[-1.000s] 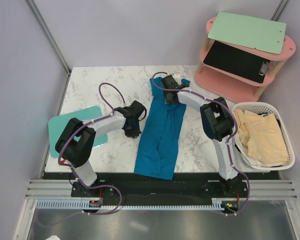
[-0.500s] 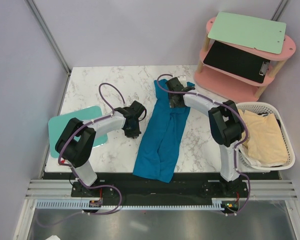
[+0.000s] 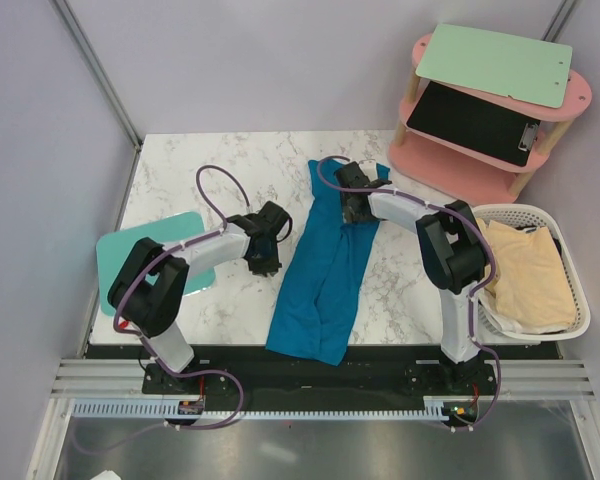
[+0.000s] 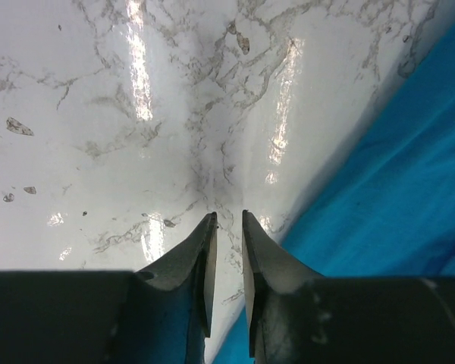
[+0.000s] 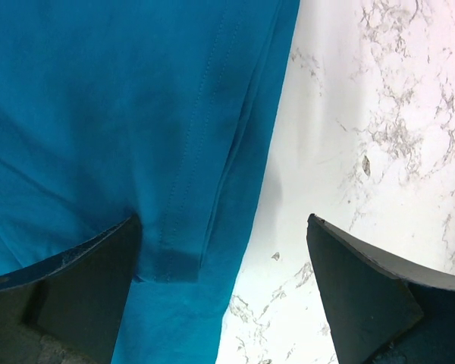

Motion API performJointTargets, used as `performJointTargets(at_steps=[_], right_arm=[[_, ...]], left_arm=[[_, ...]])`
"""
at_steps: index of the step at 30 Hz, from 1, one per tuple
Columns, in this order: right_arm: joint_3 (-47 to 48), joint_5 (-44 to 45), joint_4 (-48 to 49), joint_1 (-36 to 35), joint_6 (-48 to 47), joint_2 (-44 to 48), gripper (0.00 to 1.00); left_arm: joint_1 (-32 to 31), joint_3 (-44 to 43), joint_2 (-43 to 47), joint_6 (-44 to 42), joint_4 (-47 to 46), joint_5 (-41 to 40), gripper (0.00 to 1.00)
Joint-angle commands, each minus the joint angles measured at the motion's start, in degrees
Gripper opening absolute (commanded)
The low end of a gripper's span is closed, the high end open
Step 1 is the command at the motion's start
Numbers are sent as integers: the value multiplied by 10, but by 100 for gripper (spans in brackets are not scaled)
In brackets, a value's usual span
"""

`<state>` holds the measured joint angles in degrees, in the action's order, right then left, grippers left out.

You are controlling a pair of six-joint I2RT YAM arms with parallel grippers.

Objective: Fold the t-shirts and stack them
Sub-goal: Grab the bottom of the folded rectangular tshirt with both arms

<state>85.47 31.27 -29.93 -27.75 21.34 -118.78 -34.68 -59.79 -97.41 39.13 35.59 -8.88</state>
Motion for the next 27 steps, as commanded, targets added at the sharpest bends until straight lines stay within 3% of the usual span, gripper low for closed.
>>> performJointTargets(at_steps=[1,11,19,23,27], right_arm=[[9,-15,13,6,-13,-7,98],[216,-58,-42,4,-47,-176,98],[383,-80,-59,3,-80,-260,98],[362,-89,-33,3,-78,-224,98],[229,-103,14,3,-68,-111,98]], left_arm=[[2,-13,40,-25,-7,-13,28],[8,-38,70,-33,20,-33,33],[14,-60,72,-47,26,-36,35],[14,-60,75,-48,26,-26,35],[14,-38,92,-45,17,-4,36]])
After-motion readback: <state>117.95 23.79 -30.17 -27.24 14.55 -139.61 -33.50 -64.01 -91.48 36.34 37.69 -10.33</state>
